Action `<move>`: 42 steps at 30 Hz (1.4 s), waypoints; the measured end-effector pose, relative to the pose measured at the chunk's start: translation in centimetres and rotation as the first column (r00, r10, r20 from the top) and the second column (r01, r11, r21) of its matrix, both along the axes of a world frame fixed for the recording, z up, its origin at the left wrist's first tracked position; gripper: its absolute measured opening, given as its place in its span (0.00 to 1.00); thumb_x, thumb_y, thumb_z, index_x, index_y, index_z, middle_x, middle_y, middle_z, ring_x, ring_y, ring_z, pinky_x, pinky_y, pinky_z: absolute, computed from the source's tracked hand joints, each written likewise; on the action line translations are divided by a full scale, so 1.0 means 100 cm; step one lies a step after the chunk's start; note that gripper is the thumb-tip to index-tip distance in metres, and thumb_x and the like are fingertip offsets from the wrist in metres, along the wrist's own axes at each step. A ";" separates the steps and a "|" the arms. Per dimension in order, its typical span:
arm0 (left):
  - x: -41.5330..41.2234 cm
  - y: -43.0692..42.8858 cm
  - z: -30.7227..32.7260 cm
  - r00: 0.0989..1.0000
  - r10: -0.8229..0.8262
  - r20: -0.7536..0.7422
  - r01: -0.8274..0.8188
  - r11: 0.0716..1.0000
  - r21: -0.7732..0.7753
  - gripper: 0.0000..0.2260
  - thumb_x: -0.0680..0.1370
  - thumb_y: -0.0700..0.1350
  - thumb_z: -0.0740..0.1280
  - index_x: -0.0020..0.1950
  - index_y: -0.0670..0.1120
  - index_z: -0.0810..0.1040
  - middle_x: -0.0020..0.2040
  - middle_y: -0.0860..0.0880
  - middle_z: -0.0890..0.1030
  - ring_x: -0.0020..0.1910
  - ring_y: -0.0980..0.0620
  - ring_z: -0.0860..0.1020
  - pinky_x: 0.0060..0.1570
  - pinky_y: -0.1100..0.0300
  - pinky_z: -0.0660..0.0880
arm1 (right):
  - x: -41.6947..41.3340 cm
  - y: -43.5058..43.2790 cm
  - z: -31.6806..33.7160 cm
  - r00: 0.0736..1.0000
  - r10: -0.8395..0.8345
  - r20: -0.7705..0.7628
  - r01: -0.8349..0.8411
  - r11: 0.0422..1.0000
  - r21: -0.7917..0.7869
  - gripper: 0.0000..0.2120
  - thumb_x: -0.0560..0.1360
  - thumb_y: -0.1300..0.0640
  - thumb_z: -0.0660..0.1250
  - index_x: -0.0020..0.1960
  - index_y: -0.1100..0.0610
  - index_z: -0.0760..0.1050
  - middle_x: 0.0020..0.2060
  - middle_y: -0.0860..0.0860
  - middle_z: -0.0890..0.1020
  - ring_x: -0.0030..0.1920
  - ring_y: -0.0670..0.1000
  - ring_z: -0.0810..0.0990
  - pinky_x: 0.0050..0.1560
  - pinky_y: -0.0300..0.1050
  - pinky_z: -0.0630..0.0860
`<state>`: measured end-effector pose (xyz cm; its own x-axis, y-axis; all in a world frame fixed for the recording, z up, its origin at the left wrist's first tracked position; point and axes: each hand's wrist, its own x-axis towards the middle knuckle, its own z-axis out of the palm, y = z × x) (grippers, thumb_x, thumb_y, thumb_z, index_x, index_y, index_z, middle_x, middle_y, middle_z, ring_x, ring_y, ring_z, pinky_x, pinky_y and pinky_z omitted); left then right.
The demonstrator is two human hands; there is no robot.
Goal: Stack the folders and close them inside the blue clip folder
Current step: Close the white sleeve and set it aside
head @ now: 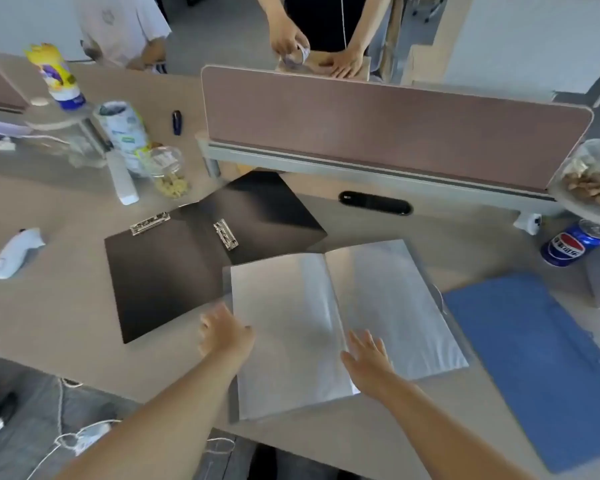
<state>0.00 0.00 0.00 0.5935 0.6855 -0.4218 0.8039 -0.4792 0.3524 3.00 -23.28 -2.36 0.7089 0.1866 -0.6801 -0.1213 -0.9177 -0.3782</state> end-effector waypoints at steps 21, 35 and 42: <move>0.042 0.011 0.030 0.917 0.316 0.242 -0.044 0.685 -0.727 0.02 0.74 0.44 0.69 0.43 0.50 0.82 0.47 0.48 0.84 0.44 0.50 0.80 0.44 0.60 0.73 | 0.011 0.014 0.013 0.942 -0.274 0.194 0.258 0.960 0.105 0.24 0.78 0.56 0.57 0.73 0.56 0.64 0.72 0.56 0.65 0.74 0.57 0.58 0.73 0.52 0.60; 0.105 -0.145 0.083 0.810 -0.414 0.415 0.577 0.435 -0.691 0.22 0.80 0.57 0.54 0.73 0.53 0.69 0.73 0.56 0.70 0.69 0.56 0.70 0.66 0.57 0.68 | 0.060 -0.092 0.088 0.540 -0.687 -0.486 0.781 0.195 0.593 0.27 0.78 0.38 0.53 0.55 0.55 0.83 0.45 0.51 0.88 0.50 0.56 0.84 0.54 0.51 0.78; 0.117 -0.204 0.022 0.897 -0.377 0.230 0.376 0.379 -0.846 0.25 0.79 0.62 0.51 0.73 0.56 0.66 0.70 0.58 0.68 0.72 0.58 0.65 0.66 0.57 0.64 | 0.070 -0.177 0.063 0.529 -0.788 -0.315 0.814 0.367 0.450 0.11 0.75 0.55 0.66 0.51 0.59 0.82 0.46 0.56 0.86 0.43 0.58 0.83 0.45 0.51 0.80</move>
